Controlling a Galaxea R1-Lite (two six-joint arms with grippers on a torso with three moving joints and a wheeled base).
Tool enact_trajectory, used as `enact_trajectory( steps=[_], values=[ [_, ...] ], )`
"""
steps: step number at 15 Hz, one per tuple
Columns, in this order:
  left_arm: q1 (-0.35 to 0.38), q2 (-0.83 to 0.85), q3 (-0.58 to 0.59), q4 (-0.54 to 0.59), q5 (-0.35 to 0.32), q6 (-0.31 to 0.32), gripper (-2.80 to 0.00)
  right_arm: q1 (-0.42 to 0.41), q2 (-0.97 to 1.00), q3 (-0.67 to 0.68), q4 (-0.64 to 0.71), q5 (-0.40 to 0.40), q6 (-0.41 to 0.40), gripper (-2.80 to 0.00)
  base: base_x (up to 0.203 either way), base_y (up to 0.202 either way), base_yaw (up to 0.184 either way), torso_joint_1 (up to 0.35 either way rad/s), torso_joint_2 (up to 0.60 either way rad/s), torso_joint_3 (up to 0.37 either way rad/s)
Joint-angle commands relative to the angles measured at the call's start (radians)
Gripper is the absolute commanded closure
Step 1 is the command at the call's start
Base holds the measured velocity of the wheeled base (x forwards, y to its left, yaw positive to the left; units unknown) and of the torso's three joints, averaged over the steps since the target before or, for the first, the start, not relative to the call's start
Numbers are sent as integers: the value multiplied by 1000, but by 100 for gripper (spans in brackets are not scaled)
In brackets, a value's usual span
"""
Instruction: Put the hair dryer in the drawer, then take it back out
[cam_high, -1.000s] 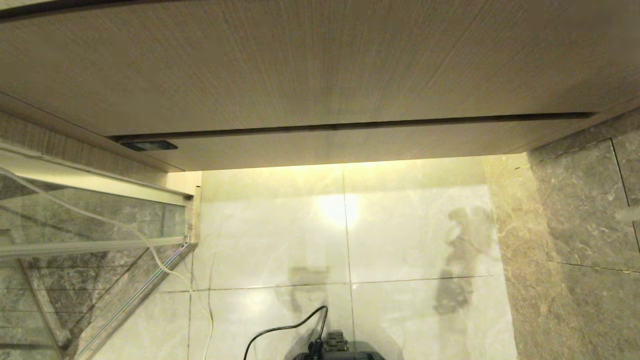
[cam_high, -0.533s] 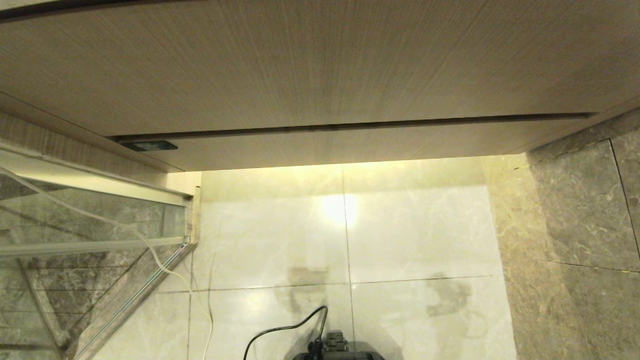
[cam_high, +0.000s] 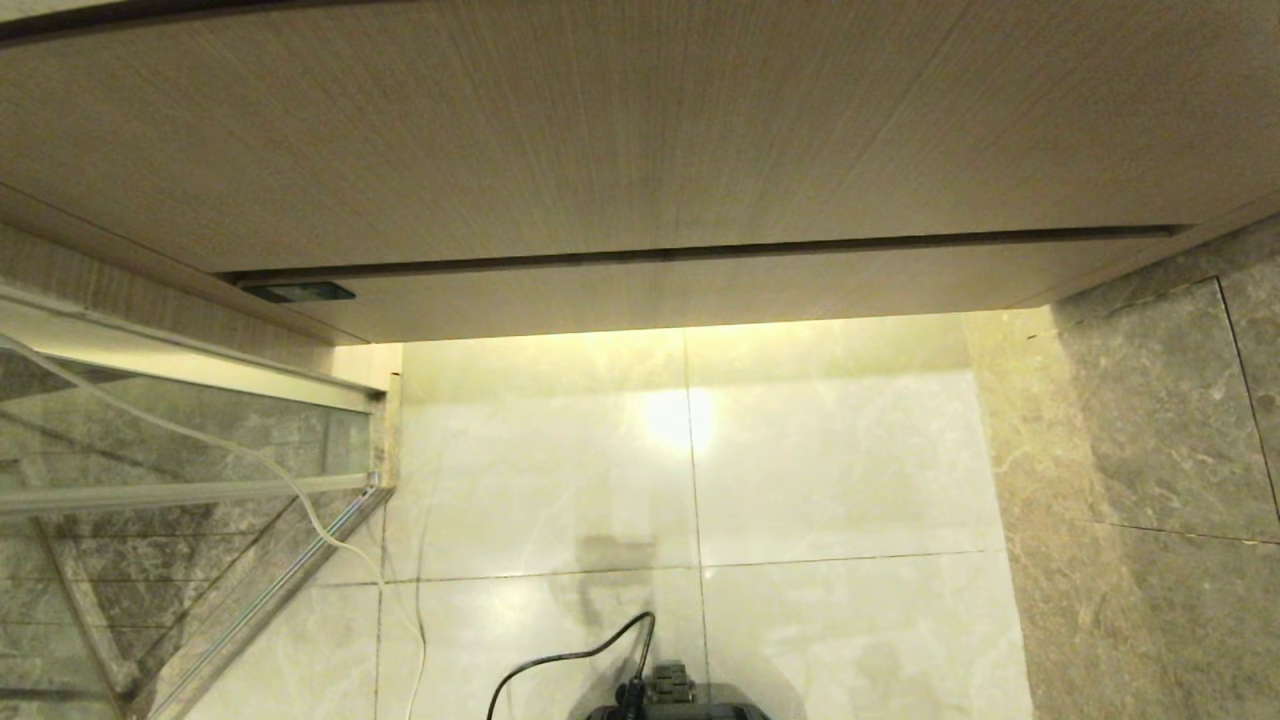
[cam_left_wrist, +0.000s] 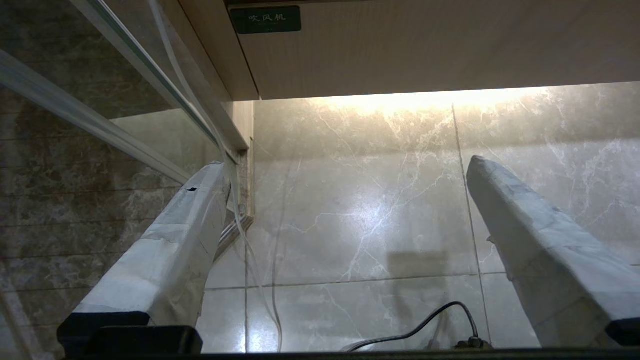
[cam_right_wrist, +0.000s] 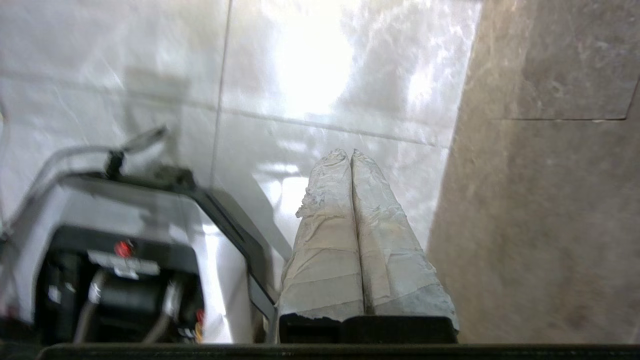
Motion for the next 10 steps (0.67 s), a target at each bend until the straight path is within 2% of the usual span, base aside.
enact_trajectory(
  steps=[1,4,5,6,10],
  values=[
    [0,0,40,-1,0,-1,-280,10,-78,22,-22,-17,62,0,0,0,0,0,0,0],
    [0,0,40,-1,0,-1,-280,9,-78,83,-123,-59,129,0,0,0,0,0,0,0],
    [0,0,40,-1,0,1,-280,9,-78,105,-195,-70,171,0,0,0,0,0,0,0],
    [0,0,40,-3,0,-1,-280,9,-78,112,-207,-77,203,0,0,0,0,0,0,0],
    [0,0,40,-2,0,-1,-280,9,-77,112,-204,-78,204,0,0,0,0,0,0,0]
  ],
)
